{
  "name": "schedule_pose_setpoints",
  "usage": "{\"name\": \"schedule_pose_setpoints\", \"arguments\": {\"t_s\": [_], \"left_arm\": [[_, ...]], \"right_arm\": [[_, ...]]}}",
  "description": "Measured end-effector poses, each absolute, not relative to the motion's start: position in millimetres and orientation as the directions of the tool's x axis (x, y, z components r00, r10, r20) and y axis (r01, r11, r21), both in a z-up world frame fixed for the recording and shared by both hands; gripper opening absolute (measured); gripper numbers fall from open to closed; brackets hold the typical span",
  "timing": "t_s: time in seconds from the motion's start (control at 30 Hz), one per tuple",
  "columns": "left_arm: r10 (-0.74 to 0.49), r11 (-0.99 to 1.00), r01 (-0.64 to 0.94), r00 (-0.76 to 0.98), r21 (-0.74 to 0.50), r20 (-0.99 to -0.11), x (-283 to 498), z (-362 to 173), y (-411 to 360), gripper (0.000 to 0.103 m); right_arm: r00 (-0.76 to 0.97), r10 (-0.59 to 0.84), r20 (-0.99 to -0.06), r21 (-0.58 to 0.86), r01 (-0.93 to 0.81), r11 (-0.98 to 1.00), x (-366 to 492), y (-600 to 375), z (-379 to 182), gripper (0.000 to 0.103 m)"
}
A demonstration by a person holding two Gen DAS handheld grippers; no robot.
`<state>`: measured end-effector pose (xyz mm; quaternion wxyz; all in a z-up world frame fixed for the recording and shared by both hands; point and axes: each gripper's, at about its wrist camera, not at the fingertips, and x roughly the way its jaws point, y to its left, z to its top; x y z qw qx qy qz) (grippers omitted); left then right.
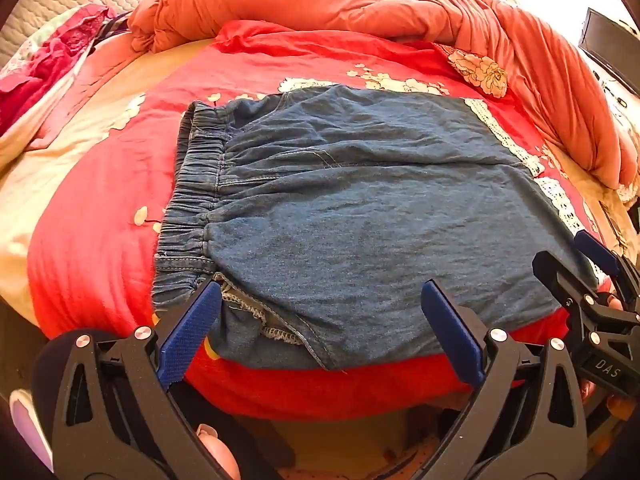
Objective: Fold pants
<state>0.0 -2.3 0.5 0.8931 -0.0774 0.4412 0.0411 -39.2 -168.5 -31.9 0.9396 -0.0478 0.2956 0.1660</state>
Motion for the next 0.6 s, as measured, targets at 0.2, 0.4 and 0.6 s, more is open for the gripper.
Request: {"name": "schedule_pose_setpoints", "arguments": {"t_s": [0.2, 0.4, 0.6], "left_arm": [[0.005, 0.984, -0.145, 0.611, -0.106, -0.792, -0.8, 1.3, -1.5, 0.094], [0.005, 0.984, -0.145, 0.613, -0.106, -0.790, 0.0, 2.3, -1.3, 0.094], [0.001, 0.984, -0.143, 0.613, -0.109, -0.790, 0.5, 2.2, -1.1, 0.094]], "right_arm": [[0.767, 0.293, -0.571, 0.018, -0.345, 0.938, -36.9, -173.6, -31.4, 0.099], [0.755, 0.305, -0.581, 0.027, -0.357, 0.934, -36.8, -172.4, -33.7, 0.099], [0.755, 0.305, -0.580, 0.025, -0.358, 0.934, -37.0, -171.4, -33.2, 0.099]]}}
